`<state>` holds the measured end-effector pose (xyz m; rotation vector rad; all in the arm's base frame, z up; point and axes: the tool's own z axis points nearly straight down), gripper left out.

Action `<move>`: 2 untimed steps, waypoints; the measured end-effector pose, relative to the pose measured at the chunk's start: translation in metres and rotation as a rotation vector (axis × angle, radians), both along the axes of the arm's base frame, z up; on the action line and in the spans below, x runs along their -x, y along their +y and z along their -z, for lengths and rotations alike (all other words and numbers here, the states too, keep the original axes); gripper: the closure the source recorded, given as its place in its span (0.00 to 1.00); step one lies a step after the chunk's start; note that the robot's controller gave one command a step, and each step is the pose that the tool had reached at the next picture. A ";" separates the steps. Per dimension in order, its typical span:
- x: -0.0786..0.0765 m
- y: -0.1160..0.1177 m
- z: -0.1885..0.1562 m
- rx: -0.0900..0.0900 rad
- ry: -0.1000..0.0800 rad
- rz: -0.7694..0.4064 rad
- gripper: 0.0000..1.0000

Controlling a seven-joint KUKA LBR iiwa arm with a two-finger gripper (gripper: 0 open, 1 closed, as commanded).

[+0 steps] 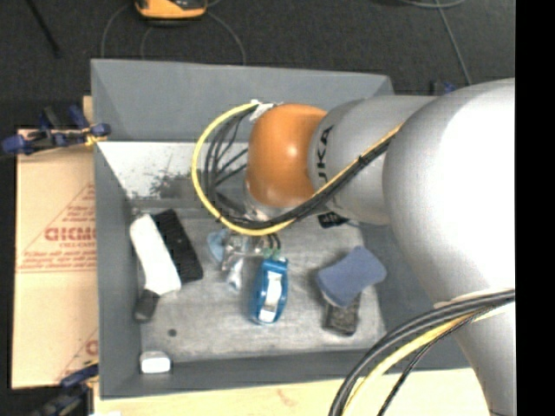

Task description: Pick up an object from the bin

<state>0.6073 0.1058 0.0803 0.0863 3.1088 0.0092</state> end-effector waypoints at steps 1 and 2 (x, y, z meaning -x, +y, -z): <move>-0.017 0.033 -0.020 0.005 0.025 0.025 1.00; -0.026 0.050 -0.030 -0.002 0.014 0.031 1.00</move>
Offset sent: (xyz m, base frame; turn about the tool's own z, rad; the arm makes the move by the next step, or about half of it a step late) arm 0.0009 -0.0187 -0.0103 0.0712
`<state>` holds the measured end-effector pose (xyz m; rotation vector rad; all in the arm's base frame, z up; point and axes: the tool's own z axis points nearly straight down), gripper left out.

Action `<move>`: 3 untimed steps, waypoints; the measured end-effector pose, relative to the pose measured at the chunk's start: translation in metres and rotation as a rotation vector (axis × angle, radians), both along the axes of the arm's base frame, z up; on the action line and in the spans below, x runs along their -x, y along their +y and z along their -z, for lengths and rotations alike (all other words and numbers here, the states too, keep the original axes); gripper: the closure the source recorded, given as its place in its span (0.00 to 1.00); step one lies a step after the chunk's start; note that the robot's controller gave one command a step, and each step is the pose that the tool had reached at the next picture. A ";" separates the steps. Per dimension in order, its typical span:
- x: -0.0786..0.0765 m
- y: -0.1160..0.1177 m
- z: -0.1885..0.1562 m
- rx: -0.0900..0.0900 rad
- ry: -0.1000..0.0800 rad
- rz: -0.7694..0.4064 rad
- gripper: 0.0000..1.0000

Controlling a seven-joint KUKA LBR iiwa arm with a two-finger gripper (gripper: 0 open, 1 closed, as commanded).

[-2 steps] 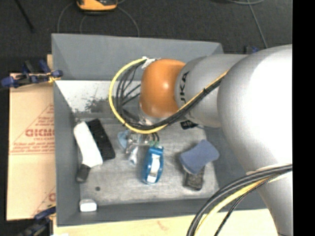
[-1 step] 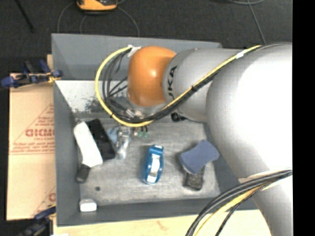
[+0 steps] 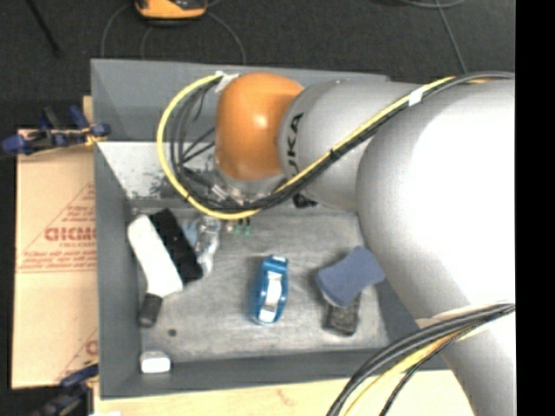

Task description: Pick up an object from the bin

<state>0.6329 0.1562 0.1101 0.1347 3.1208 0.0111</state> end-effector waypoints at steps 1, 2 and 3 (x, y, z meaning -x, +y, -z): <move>0.008 -0.049 0.014 0.006 0.015 0.023 1.00; 0.024 -0.006 0.001 0.005 0.015 0.129 1.00; 0.035 -0.009 -0.043 0.006 0.022 0.103 1.00</move>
Offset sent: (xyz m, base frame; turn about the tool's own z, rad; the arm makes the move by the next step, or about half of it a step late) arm -0.0337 0.0174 0.0045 0.1596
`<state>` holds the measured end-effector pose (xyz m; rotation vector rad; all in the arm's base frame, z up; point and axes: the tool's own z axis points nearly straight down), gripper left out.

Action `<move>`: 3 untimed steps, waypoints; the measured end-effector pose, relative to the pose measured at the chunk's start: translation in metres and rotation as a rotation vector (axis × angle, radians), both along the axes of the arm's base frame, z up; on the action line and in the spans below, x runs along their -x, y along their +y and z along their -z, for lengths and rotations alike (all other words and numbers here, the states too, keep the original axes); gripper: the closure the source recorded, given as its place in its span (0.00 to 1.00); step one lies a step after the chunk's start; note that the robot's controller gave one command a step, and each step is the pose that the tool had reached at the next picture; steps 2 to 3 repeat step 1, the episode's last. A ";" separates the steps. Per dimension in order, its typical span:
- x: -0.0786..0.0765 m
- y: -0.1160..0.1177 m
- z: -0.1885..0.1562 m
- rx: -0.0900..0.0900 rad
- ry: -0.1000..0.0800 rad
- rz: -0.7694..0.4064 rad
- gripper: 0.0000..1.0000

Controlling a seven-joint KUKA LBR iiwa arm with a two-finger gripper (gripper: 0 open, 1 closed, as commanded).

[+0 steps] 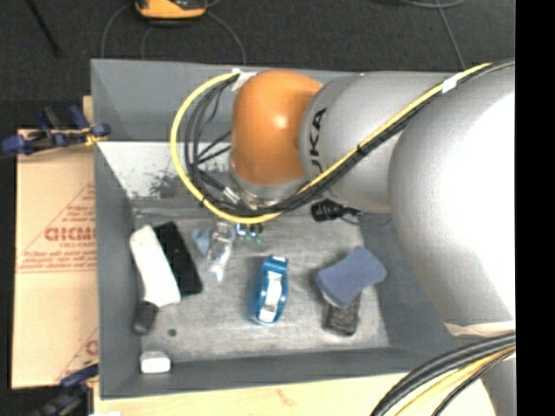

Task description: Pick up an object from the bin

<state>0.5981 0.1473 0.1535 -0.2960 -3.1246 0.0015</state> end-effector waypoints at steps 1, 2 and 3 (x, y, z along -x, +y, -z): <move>-0.040 0.016 -0.048 0.000 -0.007 0.013 1.00; -0.040 0.016 -0.048 0.000 -0.007 0.013 1.00; -0.040 0.016 -0.048 0.000 -0.007 0.013 1.00</move>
Offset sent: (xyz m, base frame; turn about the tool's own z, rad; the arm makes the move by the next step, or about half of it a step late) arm -0.0229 0.0214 0.0592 0.0224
